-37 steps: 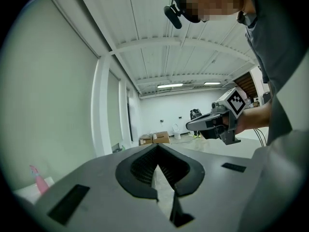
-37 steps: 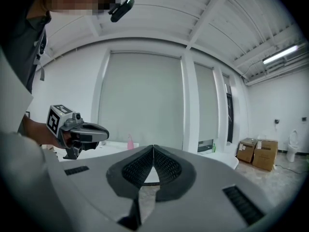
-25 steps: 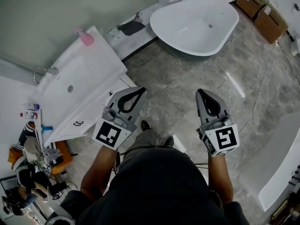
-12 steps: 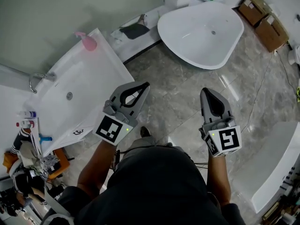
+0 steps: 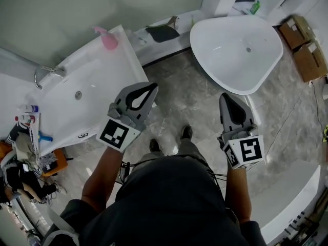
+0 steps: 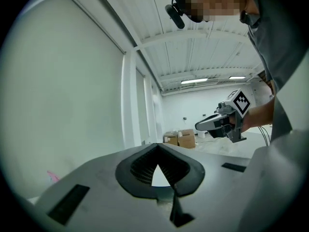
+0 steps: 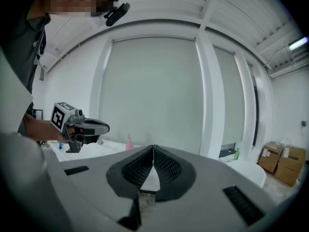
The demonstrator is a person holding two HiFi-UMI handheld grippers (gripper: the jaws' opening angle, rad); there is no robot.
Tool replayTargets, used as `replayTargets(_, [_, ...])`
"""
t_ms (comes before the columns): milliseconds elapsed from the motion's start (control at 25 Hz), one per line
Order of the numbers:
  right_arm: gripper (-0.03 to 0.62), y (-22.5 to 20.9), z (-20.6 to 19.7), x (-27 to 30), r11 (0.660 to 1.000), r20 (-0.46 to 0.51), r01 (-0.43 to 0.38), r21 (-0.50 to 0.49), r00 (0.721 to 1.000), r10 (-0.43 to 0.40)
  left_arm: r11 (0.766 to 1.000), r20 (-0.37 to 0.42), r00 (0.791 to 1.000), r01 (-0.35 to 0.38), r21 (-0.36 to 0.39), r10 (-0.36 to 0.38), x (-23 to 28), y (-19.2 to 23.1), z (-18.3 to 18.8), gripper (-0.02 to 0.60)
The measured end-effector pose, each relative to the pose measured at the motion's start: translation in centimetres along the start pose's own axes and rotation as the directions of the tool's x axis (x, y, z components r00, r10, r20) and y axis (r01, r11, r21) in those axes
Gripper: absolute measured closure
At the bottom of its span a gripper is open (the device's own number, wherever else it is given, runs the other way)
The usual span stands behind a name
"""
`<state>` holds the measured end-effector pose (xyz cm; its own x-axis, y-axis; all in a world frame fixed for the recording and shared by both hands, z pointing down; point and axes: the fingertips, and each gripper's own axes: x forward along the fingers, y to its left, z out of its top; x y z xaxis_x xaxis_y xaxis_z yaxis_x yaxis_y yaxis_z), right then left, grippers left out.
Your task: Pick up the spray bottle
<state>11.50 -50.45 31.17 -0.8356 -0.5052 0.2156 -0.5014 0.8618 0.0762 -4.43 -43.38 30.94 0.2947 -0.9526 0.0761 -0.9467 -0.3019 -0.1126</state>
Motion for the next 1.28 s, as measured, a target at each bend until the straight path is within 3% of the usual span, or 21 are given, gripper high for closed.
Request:
replayTargets(280, [0.586, -3.9, 1.1, 6.1, 0.980, 0.029, -0.197, -0.024, 0.980, 0.198, 0.986, -0.031, 0.986, -0.166, -0.003, 0.165, 4.2, 2.4, 0.2, 0.578])
replayTargets(560, [0.586, -5.4, 1.9, 10.4, 0.937, 0.048, -0.348, -0.030, 0.936, 0.349, 0.958, -0.095, 0.953, -0.287, 0.026, 0.288, 5.6, 4.0, -0.2, 0.578])
replayTargets(720, [0.586, -5.5, 2.0, 13.6, 0.916, 0.038, -0.401, -0.022, 0.915, 0.402, 0.947, -0.125, 0.939, -0.320, 0.023, 0.320, 5.4, 5.8, -0.5, 0.578])
replayTargets(920, [0.586, -2.0, 2.5, 18.8, 0.879, -0.009, -0.475, -0.037, 0.880, 0.475, 0.914, -0.130, 0.909, -0.403, -0.036, 0.396, 1.9, 10.9, -1.6, 0.578])
replayTargets(1120, [0.586, 2.0, 3.6, 23.0, 0.872, -0.024, -0.488, -0.040, 0.873, 0.487, 0.906, -0.126, 0.902, -0.421, -0.036, 0.414, -1.8, 15.3, -3.8, 0.578])
replayTargets(1280, [0.586, 5.8, 4.6, 26.3, 0.849, -0.055, -0.523, -0.073, 0.852, 0.520, 0.880, -0.121, 0.878, -0.471, -0.061, 0.462, -5.4, 19.5, -4.7, 0.578])
